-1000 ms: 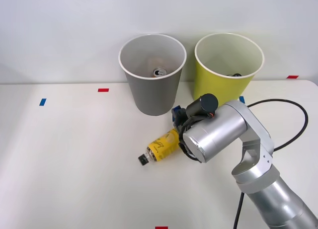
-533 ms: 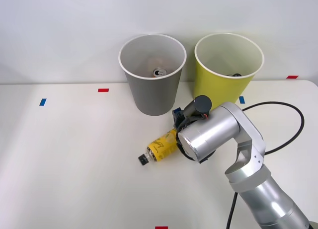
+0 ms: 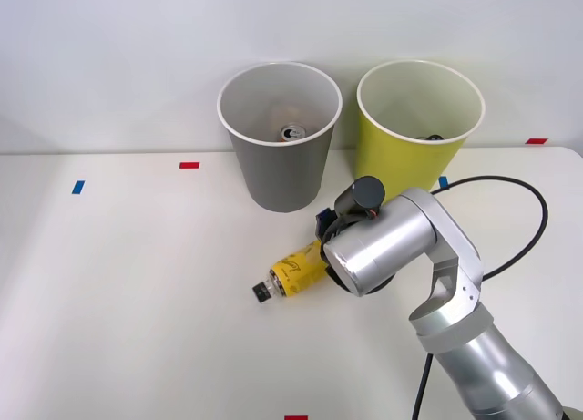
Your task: Put cans in the gray bin, plastic bottles in the light green bin
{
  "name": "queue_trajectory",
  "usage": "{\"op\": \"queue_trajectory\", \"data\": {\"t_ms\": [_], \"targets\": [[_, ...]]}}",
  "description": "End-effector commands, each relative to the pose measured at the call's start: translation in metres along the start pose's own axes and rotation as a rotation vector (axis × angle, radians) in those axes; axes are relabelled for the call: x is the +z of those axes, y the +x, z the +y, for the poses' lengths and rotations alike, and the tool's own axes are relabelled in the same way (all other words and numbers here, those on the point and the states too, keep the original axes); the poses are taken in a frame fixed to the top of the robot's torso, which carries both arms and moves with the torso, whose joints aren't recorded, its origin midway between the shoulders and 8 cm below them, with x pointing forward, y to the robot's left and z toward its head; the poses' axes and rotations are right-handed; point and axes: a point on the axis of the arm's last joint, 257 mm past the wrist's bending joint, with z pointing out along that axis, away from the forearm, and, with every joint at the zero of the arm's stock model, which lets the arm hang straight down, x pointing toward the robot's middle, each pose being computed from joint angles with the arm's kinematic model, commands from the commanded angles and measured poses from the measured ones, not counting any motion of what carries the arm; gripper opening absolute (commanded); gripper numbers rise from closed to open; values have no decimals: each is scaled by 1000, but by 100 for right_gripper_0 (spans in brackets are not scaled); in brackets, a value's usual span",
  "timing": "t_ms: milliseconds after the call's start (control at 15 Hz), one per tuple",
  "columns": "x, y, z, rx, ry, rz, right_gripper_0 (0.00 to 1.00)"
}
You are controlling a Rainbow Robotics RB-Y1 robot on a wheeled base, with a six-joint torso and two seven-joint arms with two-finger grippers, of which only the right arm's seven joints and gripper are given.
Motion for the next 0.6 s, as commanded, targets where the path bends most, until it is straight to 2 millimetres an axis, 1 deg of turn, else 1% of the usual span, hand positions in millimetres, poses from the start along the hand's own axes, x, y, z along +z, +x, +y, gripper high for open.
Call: {"op": "queue_trajectory", "data": {"t_ms": [67,200,400,467,600], "targets": [[1,1,-1,-83,3,-8,1],[1,-1,-2,-155,5,-16,0],[-4,-9,-3,-369,-2,-34,0],[-10,-11,-3,-469,-17,-41,0],[-22,-10,-5,-563,-53,-42,0]]}}
